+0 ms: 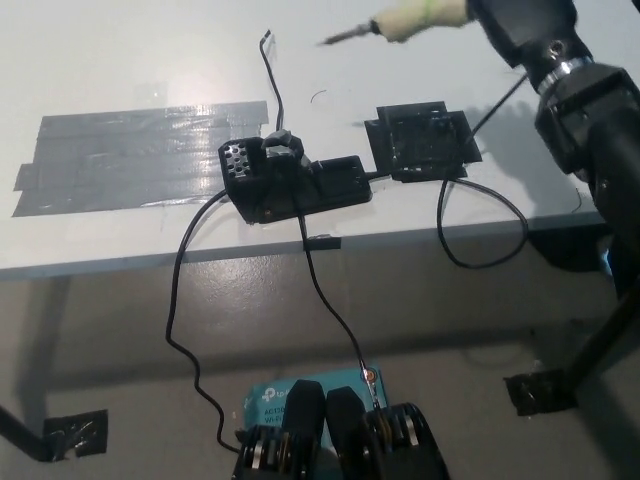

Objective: The robot uses its right hand to grab the soldering gun kept on the middle of the table and pulls it out of its base and keep it on the right side of the base

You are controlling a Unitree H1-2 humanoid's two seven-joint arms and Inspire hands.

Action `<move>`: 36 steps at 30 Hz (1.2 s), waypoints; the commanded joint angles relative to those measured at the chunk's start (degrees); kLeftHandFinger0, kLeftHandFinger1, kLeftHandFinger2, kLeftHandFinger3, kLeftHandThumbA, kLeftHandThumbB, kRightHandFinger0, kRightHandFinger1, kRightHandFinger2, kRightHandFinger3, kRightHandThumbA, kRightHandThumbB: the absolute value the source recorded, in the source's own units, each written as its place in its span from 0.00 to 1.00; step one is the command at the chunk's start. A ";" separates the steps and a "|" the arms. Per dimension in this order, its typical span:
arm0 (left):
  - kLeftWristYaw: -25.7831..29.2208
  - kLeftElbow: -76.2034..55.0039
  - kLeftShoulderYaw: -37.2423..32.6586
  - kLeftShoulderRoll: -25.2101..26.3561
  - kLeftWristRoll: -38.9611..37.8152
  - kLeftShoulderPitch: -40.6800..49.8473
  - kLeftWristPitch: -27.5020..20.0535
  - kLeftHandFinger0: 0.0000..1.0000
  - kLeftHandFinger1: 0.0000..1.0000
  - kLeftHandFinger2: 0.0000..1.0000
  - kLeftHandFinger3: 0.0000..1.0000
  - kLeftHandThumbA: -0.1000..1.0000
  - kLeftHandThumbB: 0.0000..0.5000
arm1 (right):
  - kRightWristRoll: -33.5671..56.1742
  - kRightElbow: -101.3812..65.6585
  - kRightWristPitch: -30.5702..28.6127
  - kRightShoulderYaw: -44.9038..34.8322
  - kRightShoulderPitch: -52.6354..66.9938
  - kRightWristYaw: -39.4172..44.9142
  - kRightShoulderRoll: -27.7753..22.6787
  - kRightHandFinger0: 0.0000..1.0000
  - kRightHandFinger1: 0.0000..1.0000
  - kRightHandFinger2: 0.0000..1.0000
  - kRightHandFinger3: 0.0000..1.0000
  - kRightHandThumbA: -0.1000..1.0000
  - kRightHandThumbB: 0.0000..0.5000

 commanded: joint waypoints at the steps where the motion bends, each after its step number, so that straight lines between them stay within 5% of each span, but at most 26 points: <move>1: -0.58 -1.89 0.36 1.18 1.23 0.77 0.74 0.37 0.46 0.60 0.84 0.81 0.59 | -2.00 -1.82 6.98 -0.86 -0.42 5.12 -1.36 0.00 0.00 0.19 0.05 0.04 0.03; 5: -0.87 -1.82 0.14 1.16 1.76 0.16 0.74 0.35 0.42 0.57 0.84 0.80 0.58 | -4.82 -3.32 10.77 0.31 1.19 8.08 -1.10 0.00 0.00 0.27 0.12 0.05 0.13; 8: -1.16 -1.97 0.27 1.07 1.60 -0.29 0.74 0.31 0.38 0.55 0.80 0.79 0.55 | -4.55 -3.10 12.17 -0.27 2.21 6.90 -0.41 0.00 0.00 0.28 0.04 0.11 0.01; 11: -1.26 -1.75 0.09 1.18 1.67 -0.57 0.74 0.30 0.38 0.55 0.82 0.79 0.57 | -5.56 -2.16 16.26 -0.06 3.38 8.80 1.22 0.00 0.02 0.34 0.04 0.19 0.00; 14: -1.44 -1.87 -0.03 1.05 1.91 -0.54 0.74 0.35 0.43 0.56 0.84 0.80 0.58 | -4.99 -2.40 17.52 -0.34 4.18 10.99 1.67 0.00 0.08 0.38 0.00 0.13 0.00; 16: -1.48 -1.86 0.11 0.83 1.55 -0.59 0.74 0.33 0.40 0.53 0.81 0.79 0.60 | -5.06 -2.30 18.66 0.27 4.63 15.13 2.03 0.00 0.08 0.40 0.09 0.17 0.21; 19: -1.41 -1.73 0.17 0.86 1.27 -0.66 0.74 0.30 0.37 0.52 0.80 0.79 0.59 | -4.11 -2.22 18.29 0.11 5.11 16.46 2.32 0.00 0.07 0.39 0.10 0.11 0.21; 20: -1.38 -1.60 0.20 1.03 1.28 -0.72 0.74 0.31 0.39 0.54 0.84 0.79 0.59 | -2.75 -1.53 17.33 -0.12 4.85 18.18 2.69 0.00 0.11 0.43 0.28 0.11 0.08; 21: -1.49 -1.56 0.13 1.10 1.54 -0.79 0.74 0.32 0.39 0.55 0.85 0.79 0.59 | 0.50 -1.79 15.55 -1.20 4.60 22.64 2.82 0.02 0.20 0.58 0.72 0.04 0.01; 22: -1.59 -1.48 0.11 1.15 1.57 -0.84 0.74 0.32 0.39 0.55 0.85 0.79 0.59 | 3.39 -2.25 13.78 -2.29 4.56 25.49 2.75 0.01 0.25 0.63 0.89 0.00 0.00; 23: -1.59 -1.61 0.08 1.20 1.61 -0.80 0.74 0.34 0.41 0.57 0.85 0.79 0.58 | 10.57 -2.79 11.60 -4.45 3.82 36.12 2.72 0.33 0.57 0.90 1.00 0.03 0.00; 25: -1.63 -1.51 -0.03 1.25 1.92 -0.62 0.74 0.36 0.43 0.58 0.87 0.80 0.61 | 12.87 -2.51 12.32 -5.52 3.94 39.59 2.97 0.57 0.72 0.91 1.00 0.22 0.10; 28: -1.43 -1.34 -0.05 1.14 1.69 -0.39 0.74 0.36 0.43 0.56 0.80 0.81 0.62 | 14.73 -1.15 12.33 -6.78 4.73 39.87 3.22 0.48 0.60 0.80 1.00 0.31 0.13; 29: -1.50 -1.38 -0.06 1.11 1.88 -0.40 0.74 0.33 0.39 0.53 0.79 0.81 0.60 | 14.70 -1.95 13.31 -6.91 5.46 40.76 3.02 0.66 0.78 0.98 1.00 0.38 0.13; 33: -1.65 -1.68 -0.16 0.94 2.03 -0.28 0.74 0.32 0.38 0.52 0.80 0.81 0.60 | 14.75 -3.91 14.06 -6.93 6.65 42.92 1.95 0.65 0.81 1.00 1.00 0.50 0.15; 34: -1.73 -1.74 -0.39 1.01 2.43 -0.39 0.74 0.34 0.41 0.59 0.89 0.81 0.57 | 14.36 -4.48 12.90 -5.92 6.63 44.73 0.92 1.00 1.00 1.00 1.00 0.64 0.09; 36: -1.55 -1.33 -0.34 0.89 1.82 -0.72 0.74 0.32 0.41 0.59 0.86 0.79 0.55 | 14.66 -5.25 11.83 -5.87 6.48 45.24 0.00 1.00 1.00 1.00 1.00 0.72 0.04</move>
